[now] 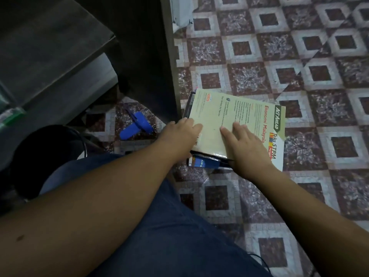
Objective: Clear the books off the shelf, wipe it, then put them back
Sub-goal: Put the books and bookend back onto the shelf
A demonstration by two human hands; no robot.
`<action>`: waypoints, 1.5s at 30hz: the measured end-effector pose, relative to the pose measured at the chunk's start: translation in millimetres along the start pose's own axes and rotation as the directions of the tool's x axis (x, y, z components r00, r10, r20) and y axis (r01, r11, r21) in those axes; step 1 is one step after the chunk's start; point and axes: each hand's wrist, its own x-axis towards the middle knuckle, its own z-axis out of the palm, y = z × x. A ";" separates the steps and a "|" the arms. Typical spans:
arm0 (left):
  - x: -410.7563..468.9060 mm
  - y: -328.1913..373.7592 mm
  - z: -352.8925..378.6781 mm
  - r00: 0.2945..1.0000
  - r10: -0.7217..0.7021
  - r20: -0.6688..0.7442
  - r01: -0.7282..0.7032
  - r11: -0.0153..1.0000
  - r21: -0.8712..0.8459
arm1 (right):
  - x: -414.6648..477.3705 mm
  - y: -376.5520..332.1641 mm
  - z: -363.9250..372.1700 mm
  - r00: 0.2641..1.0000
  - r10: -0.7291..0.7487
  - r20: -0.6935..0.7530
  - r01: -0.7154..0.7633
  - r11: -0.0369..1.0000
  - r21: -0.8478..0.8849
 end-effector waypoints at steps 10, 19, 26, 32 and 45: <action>13.7 2.8 -4.5 0.952 0.050 -0.301 -0.091 0.988 -0.124 | 12.8 25.8 -61.8 0.995 -0.065 0.080 0.054 0.990 0.128; -2.1 -1.4 -39.4 0.841 -0.007 -0.541 -0.160 0.952 -0.261 | 0.6 0.0 -81.7 0.932 0.109 -0.346 -0.118 0.993 -0.006; -79.6 -24.2 -117.7 0.898 -0.171 -0.405 0.179 0.984 -0.018 | -31.9 -59.3 -162.8 0.929 -0.048 -0.368 -0.003 0.991 -0.136; -164.8 -72.1 -155.4 0.896 -0.370 -0.244 0.368 0.928 -0.055 | -55.5 -150.2 -213.1 0.904 -0.289 -0.314 0.263 0.957 -0.122; -378.5 -221.7 -124.8 0.187 -0.715 -0.674 0.803 0.506 -0.314 | 32.0 -388.5 -278.9 0.455 -0.656 -0.603 0.708 0.677 -0.202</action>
